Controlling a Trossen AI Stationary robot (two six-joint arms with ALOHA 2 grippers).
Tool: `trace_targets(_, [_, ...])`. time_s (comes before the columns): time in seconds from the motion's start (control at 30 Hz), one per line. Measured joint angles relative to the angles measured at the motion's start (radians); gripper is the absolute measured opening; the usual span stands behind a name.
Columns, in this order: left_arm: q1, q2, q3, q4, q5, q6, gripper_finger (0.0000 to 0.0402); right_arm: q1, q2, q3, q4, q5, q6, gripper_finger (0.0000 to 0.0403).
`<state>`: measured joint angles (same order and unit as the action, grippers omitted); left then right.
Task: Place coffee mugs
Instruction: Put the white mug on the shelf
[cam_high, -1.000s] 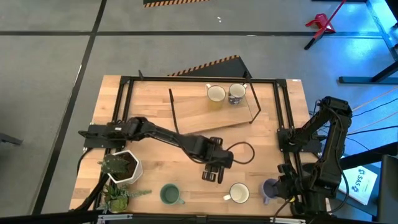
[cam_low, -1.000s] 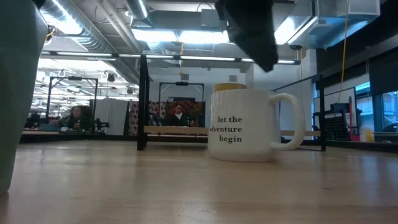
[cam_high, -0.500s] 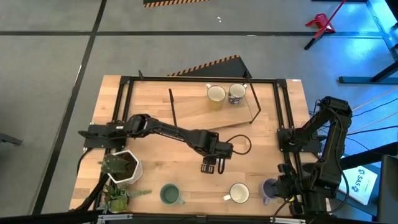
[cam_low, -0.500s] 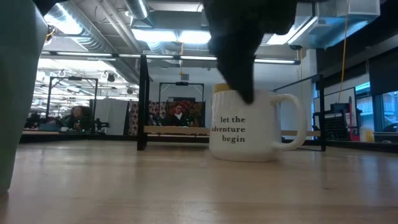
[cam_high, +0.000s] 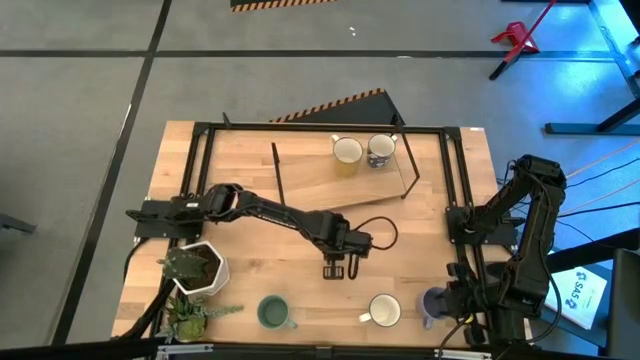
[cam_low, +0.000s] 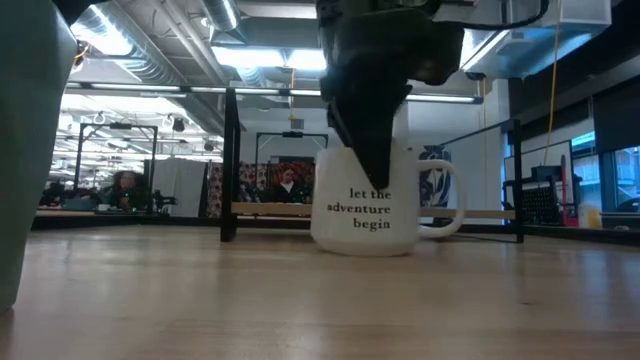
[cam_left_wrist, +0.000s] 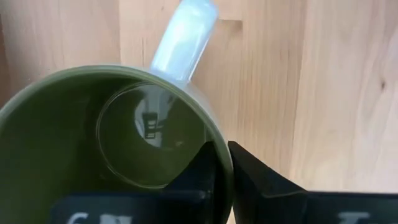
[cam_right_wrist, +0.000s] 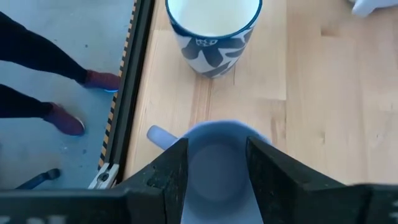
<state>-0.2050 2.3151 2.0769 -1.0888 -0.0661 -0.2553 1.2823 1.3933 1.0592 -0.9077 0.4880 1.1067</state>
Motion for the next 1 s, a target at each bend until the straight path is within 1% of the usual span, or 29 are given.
trace_targets(0.1, [0.001,-0.025,-0.003,-0.011,0.059,-0.118,0.0017,0.000,0.000,0.000,0.000,0.017,0.000,0.0149])
trace_targets(0.23, [-0.003,-0.109,-0.002,-0.015,0.035,-0.290,0.0016,0.000,0.000,0.000,-0.001,0.044,0.000,0.0149])
trace_targets(0.37, [0.025,-0.189,0.000,-0.100,-0.097,-0.481,0.0016,0.000,0.000,0.000,-0.003,0.064,0.000,0.0149])
trace_targets(0.43, [0.047,-0.215,0.000,-0.160,-0.177,-0.539,0.0016,0.000,0.000,0.000,-0.006,0.077,0.000,0.0149])
trace_targets(0.53, [0.092,-0.235,0.000,-0.211,-0.256,-0.563,0.0016,0.000,0.000,0.000,-0.009,0.099,0.000,0.0149])
trace_targets(0.67, [0.164,-0.222,0.000,-0.219,-0.229,-0.550,0.0016,0.000,-0.001,0.000,-0.011,0.104,0.011,0.0149])
trace_targets(0.8, [0.215,-0.206,0.000,-0.224,-0.245,-0.521,0.0016,0.000,-0.001,0.000,-0.012,0.108,0.042,0.0149])
trace_targets(0.9, [0.254,-0.204,0.000,-0.243,-0.216,-0.523,0.0016,0.000,-0.001,0.000,-0.012,0.110,0.048,0.0149])
trace_targets(1.0, [0.286,-0.204,0.000,-0.246,-0.231,-0.523,0.0016,0.000,-0.001,0.000,-0.016,0.116,0.049,0.0149])
